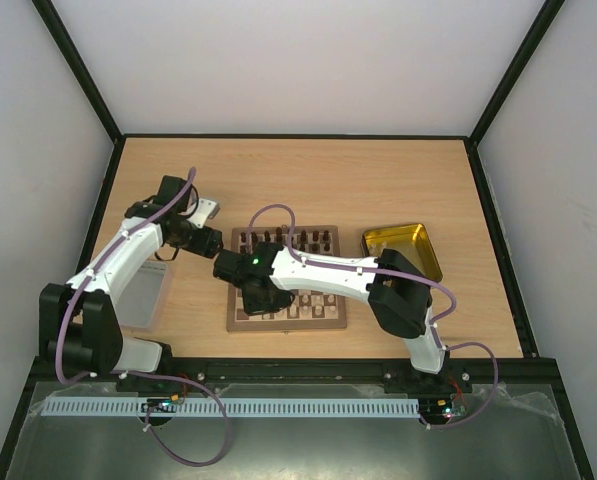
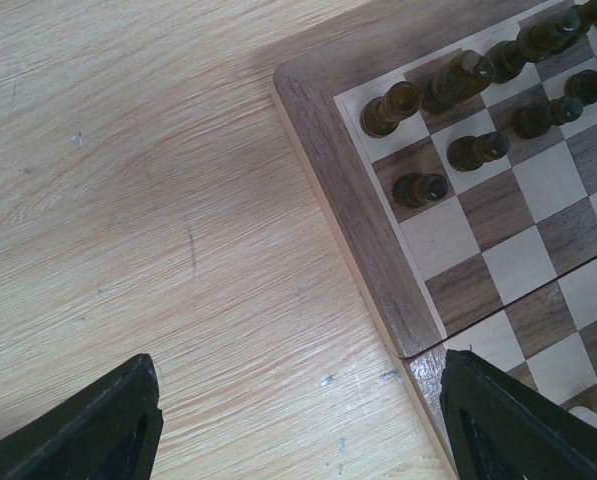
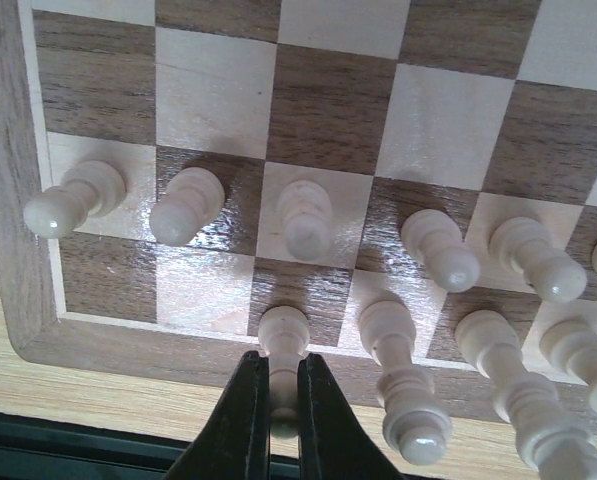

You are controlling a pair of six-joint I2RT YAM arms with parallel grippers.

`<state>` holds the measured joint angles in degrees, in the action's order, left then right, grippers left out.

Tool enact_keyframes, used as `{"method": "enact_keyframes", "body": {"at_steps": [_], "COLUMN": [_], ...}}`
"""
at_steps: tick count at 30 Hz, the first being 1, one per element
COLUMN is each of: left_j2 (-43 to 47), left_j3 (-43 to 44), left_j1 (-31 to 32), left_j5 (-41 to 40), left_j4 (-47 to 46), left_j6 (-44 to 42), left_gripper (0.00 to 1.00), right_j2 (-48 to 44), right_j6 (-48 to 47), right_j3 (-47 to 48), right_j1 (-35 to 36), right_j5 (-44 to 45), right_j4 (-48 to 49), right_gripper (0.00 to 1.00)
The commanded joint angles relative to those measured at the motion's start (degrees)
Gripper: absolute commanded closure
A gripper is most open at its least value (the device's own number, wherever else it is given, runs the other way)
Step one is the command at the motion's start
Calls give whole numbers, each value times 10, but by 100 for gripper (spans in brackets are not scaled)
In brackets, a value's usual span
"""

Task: Set up the chess pieces on the board
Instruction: Place the chess piece on the chessboard.

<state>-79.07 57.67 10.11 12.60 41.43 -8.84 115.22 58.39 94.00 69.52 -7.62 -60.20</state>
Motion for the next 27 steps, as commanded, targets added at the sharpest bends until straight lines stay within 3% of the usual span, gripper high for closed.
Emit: {"method": "enact_keyframes", "body": {"at_steps": [1, 27], "left_j2": [-5, -3], "left_j3": [-4, -6], "left_j1": [3, 4], "left_j5": [9, 8], "left_j4": [5, 3], "left_j6": [-7, -6], "left_gripper": [23, 23], "right_j2": [7, 19], "right_j6": [11, 6], "right_j3": [13, 23], "right_j1": [4, 4], "right_j5": [25, 29], "right_j4": [-33, -27], "right_gripper": [97, 94]}}
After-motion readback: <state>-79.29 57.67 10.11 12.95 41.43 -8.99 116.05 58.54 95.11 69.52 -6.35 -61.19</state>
